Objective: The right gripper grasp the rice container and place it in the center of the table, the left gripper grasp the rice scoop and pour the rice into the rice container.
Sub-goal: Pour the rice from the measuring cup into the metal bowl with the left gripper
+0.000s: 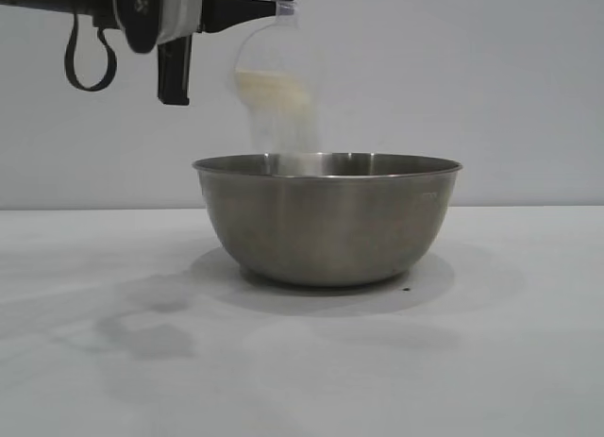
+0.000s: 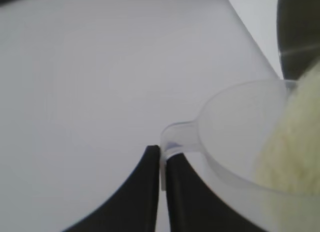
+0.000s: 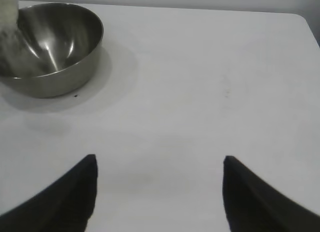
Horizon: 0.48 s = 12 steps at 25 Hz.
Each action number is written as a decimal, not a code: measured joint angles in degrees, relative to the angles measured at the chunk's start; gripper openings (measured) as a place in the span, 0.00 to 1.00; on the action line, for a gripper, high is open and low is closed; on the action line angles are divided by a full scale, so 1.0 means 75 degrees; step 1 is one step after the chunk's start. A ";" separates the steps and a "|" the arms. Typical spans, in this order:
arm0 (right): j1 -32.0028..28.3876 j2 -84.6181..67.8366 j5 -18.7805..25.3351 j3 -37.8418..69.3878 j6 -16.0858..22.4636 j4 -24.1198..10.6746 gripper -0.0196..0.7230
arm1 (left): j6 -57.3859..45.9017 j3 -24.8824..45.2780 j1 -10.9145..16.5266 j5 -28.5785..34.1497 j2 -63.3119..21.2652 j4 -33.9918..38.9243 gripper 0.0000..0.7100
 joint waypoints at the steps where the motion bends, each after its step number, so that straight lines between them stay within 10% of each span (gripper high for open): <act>1: 0.0000 0.0000 0.0000 0.0000 0.0000 0.0000 0.63 | 0.0154 0.0000 0.0000 0.0000 0.0000 0.0000 0.00; 12: 0.0000 0.0000 0.0000 0.0000 0.0000 0.0000 0.63 | 0.2125 -0.0002 -0.0434 -0.0012 0.0000 0.0000 0.00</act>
